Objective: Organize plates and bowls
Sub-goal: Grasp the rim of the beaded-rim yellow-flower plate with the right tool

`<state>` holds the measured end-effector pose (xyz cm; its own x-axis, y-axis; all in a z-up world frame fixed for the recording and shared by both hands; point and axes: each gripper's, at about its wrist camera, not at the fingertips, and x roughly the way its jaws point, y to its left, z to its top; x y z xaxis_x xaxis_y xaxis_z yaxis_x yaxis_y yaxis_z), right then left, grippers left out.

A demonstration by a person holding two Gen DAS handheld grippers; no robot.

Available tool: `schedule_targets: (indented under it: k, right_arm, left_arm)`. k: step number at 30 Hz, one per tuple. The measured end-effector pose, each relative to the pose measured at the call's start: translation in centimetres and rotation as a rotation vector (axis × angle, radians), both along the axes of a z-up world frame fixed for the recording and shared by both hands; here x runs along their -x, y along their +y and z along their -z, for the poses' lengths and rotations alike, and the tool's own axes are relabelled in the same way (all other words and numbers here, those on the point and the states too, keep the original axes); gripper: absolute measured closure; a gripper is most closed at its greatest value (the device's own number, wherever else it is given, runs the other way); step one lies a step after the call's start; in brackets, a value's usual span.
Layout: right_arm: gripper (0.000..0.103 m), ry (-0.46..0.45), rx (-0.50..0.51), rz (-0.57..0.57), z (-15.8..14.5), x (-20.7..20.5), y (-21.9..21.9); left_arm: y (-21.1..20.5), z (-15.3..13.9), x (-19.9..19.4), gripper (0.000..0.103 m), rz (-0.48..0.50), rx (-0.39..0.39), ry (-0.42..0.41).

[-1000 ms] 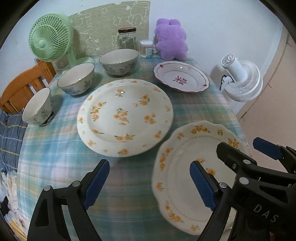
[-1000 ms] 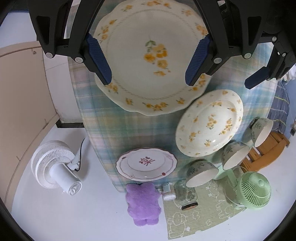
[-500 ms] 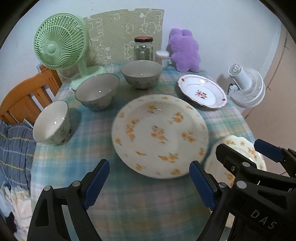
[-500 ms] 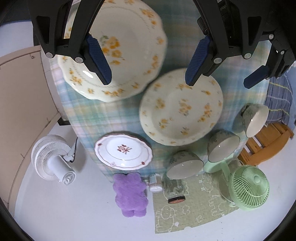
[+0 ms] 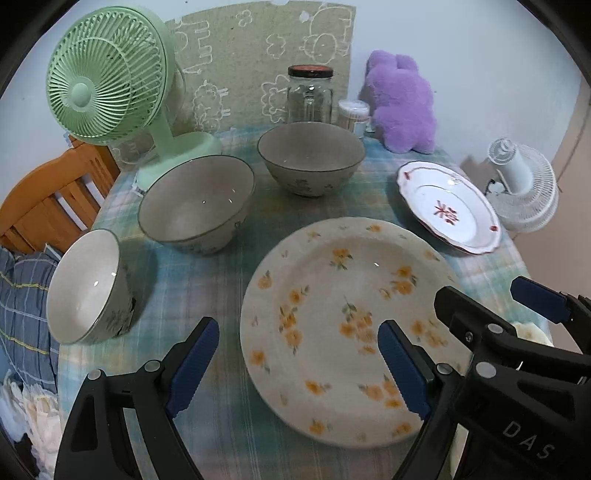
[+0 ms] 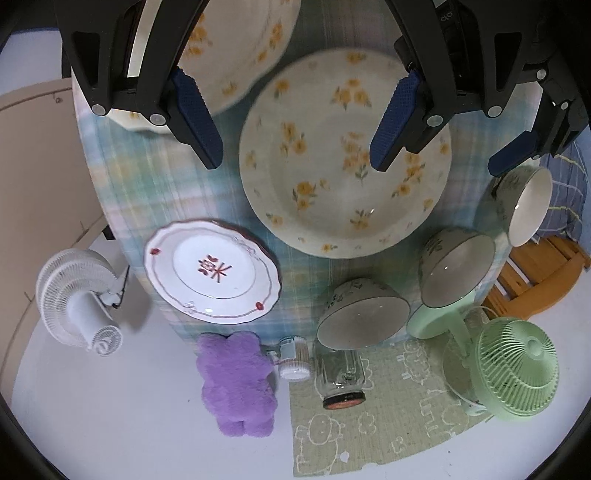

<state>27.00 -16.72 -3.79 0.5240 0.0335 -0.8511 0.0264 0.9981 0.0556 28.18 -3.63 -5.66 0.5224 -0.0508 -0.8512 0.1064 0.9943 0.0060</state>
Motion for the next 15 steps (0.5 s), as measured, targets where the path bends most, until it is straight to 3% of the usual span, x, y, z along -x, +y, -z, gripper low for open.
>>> schedule_targets:
  k: [15]
  right_arm:
    - [0.019,0.078,0.02,-0.052,5.3,-5.7,-0.4]
  left_arm:
    - [-0.5,5.0,-3.9,0.015,-0.045,-0.014,0.086]
